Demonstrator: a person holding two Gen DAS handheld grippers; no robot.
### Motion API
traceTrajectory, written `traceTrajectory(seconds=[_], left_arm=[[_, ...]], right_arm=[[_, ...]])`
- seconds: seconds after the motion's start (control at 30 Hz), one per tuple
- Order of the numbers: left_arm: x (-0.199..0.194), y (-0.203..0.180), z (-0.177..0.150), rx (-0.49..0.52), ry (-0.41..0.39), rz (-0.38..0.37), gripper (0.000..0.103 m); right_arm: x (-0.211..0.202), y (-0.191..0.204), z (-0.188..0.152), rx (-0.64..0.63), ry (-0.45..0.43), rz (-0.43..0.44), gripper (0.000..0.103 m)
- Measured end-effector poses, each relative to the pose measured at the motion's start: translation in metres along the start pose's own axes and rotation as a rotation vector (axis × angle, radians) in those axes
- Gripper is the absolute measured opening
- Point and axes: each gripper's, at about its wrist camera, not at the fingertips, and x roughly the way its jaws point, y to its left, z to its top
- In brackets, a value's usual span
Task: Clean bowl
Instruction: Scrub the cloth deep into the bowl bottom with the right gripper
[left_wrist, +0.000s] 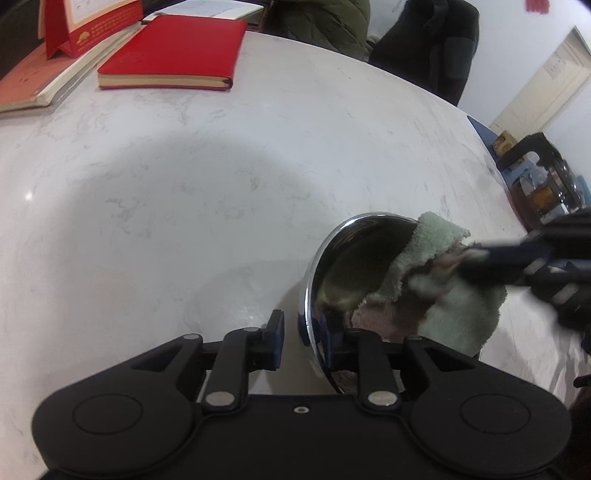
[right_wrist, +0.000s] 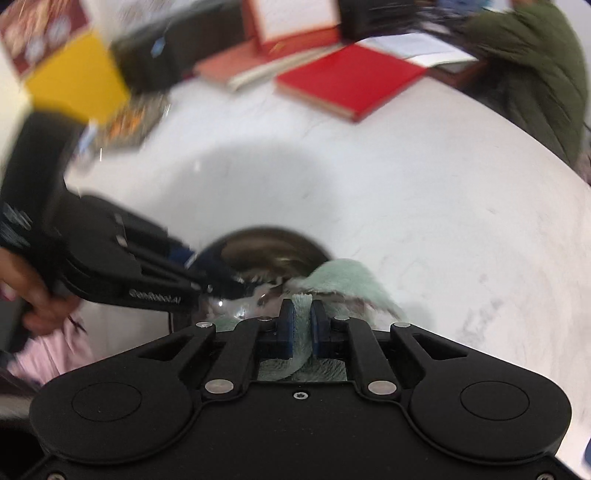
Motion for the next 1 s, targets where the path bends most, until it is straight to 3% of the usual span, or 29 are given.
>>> traceTrajectory(seconds=[0.17, 0.27, 0.33, 0.4, 0.57, 0.77, 0.9, 0.93, 1.0], left_arm=[[-0.002, 0.001, 0.012, 0.071, 0.009, 0.006, 0.019], [0.0, 0.001, 0.016, 0.093, 0.027, 0.002, 0.02], [0.002, -0.001, 0.018, 0.11, 0.035, 0.006, 0.02], [0.003, -0.003, 0.018, 0.114, 0.039, 0.011, 0.02], [0.006, -0.008, 0.016, 0.118, 0.04, 0.026, 0.021], [0.006, -0.006, 0.014, 0.085, 0.021, 0.012, 0.025], [0.007, -0.004, 0.012, 0.074, 0.021, 0.013, 0.028], [0.008, -0.004, 0.01, 0.07, 0.02, 0.012, 0.028], [0.007, -0.004, 0.009, 0.07, 0.016, 0.013, 0.028]], right_arm=[[-0.066, -0.027, -0.002, 0.152, -0.153, 0.016, 0.008], [-0.082, -0.03, 0.001, 0.13, -0.208, 0.029, 0.012], [-0.077, -0.022, 0.0, 0.08, -0.167, 0.054, 0.029], [-0.056, -0.013, 0.004, 0.003, -0.107, 0.039, 0.037], [-0.003, 0.027, 0.005, -0.179, 0.06, 0.023, 0.038], [0.046, 0.043, 0.0, -0.262, 0.225, -0.014, 0.042], [0.062, 0.057, -0.006, -0.364, 0.236, -0.044, 0.041], [0.063, 0.061, -0.006, -0.385, 0.239, -0.043, 0.033], [0.063, 0.071, -0.01, -0.441, 0.233, -0.029, 0.027]])
